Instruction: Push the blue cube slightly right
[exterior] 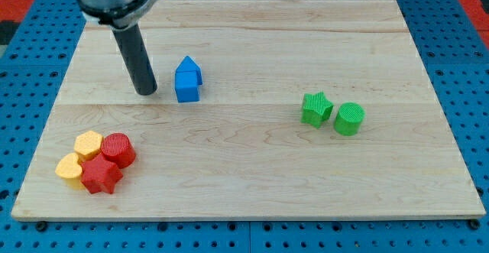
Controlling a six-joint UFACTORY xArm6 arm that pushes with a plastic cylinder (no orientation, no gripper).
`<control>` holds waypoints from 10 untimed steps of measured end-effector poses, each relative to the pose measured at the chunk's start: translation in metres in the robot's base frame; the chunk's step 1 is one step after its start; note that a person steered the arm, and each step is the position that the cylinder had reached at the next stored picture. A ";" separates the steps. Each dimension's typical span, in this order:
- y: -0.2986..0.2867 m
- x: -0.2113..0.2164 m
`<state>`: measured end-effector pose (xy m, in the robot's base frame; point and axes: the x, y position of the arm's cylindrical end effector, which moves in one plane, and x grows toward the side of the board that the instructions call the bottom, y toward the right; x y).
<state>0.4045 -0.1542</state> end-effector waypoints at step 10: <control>0.056 0.007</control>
<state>0.4116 -0.0983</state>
